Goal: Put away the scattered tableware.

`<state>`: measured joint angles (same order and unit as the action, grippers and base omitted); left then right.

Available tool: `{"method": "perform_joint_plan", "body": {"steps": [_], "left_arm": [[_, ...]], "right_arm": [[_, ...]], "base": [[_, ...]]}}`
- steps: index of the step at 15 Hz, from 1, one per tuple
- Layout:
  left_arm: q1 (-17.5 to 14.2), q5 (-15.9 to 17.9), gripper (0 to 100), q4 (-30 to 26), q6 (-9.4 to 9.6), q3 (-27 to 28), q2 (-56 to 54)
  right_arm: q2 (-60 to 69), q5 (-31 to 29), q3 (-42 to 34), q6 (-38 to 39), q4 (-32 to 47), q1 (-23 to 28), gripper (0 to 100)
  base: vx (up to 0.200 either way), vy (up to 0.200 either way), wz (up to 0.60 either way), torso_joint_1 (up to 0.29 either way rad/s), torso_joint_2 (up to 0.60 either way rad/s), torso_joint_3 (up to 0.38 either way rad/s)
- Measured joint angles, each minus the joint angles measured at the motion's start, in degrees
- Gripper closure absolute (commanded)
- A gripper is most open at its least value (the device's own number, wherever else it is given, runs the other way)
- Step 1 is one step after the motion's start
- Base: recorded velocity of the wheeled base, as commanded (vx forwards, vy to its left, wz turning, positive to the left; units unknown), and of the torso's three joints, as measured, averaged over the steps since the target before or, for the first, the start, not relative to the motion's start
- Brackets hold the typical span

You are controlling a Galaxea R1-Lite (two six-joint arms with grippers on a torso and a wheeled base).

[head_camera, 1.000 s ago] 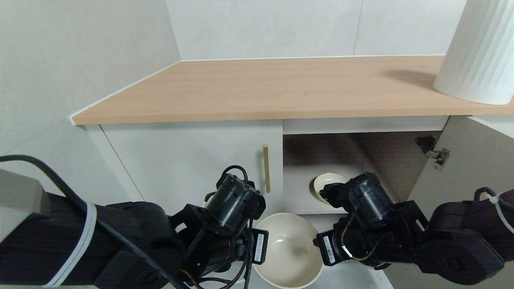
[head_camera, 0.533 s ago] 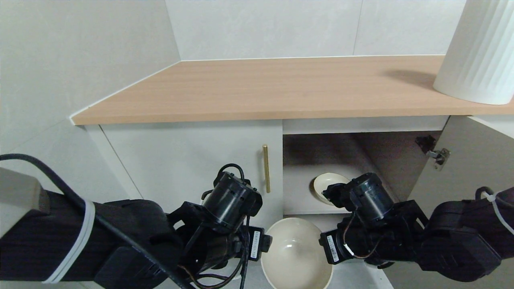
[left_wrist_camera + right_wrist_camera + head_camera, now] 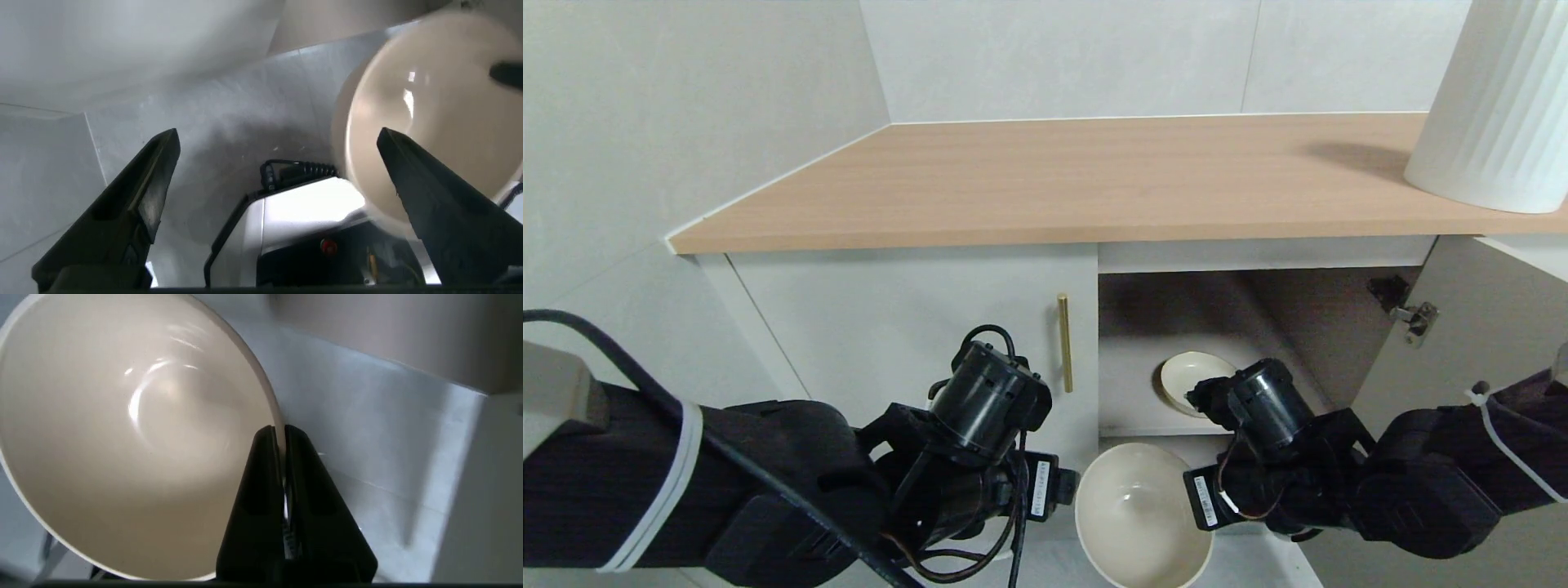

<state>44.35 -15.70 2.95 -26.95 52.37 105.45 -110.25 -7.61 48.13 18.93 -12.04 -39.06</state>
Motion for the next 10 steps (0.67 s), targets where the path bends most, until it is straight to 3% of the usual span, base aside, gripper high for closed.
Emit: {"method": "perform_joint_plan", "body": {"steps": [5,10], "left_arm": [[-0.22,-0.11,0,-0.09,-0.02,0.16,-0.96],[-1.0,-0.11,0,-0.09,0.0,0.22,-1.9]], "right_arm": [[-1.73,-1.32,-0.2,1.69,-0.43,8.5,100],[-4.63,-2.55,6.74,13.74,-0.51,13.9,100]], "base": [[0.0,0.0,0.0,0.0,0.0,0.0],[0.0,0.0,0.0,0.0,0.0,0.0]]}}
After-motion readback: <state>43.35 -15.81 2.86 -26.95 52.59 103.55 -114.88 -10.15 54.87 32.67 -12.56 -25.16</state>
